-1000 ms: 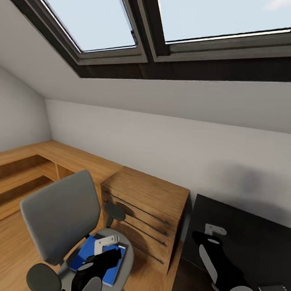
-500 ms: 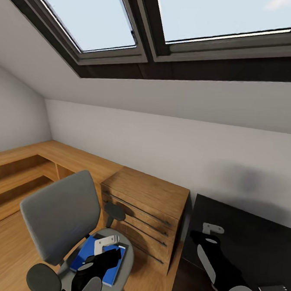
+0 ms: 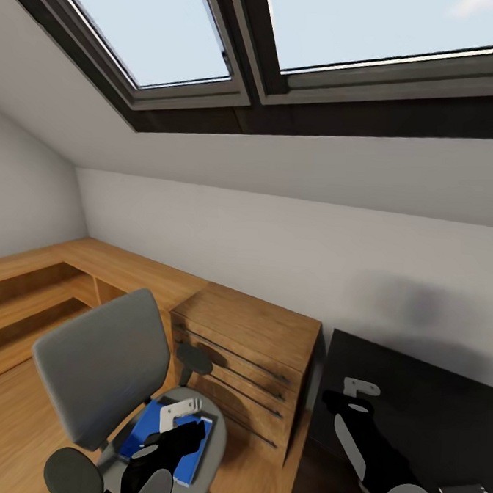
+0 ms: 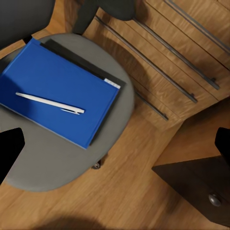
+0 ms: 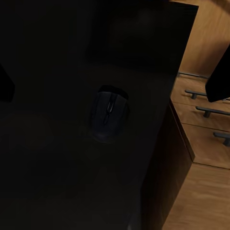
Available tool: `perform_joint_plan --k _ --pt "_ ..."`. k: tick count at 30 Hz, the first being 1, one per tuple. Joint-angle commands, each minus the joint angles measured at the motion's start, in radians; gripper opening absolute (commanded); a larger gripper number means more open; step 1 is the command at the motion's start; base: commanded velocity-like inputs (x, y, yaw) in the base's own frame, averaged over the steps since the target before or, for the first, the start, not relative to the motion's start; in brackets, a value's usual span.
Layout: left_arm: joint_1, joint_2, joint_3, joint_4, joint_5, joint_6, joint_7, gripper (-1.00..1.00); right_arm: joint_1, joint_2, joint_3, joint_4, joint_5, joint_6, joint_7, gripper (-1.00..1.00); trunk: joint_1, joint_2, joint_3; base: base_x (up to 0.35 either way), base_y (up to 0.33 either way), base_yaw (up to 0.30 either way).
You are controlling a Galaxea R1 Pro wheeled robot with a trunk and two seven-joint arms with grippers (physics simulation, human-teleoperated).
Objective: In the bedroom, organize the workspace by keeping the computer under the desk, ensuring the monitor is on the desk, placing the keyboard on the desk next to the monitor, placing the mouse on the desk next to the keyboard, moving the folder from the swivel chair onto the desk next to the mouse, stacking the notebook on top of the folder with the pen on top of the notebook, and positioning the swivel chair next to the desk.
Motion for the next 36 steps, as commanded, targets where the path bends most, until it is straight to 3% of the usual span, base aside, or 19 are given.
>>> perform_joint_plan --k 1,36 --pt "-0.001 0.001 -0.002 -0.001 0.005 0.003 0.008 1.0 -0.001 -0.002 0.007 -0.002 -0.009 0.005 -0.009 1.0 0.001 -0.002 -0.002 0.123 0.0 0.0" --pt "-0.001 0.001 -0.002 -0.001 0.004 0.003 0.008 1.0 -0.001 -0.003 0.003 -0.002 -0.008 0.004 -0.009 1.0 0.001 -0.002 -0.002 0.09 0.0 0.0"
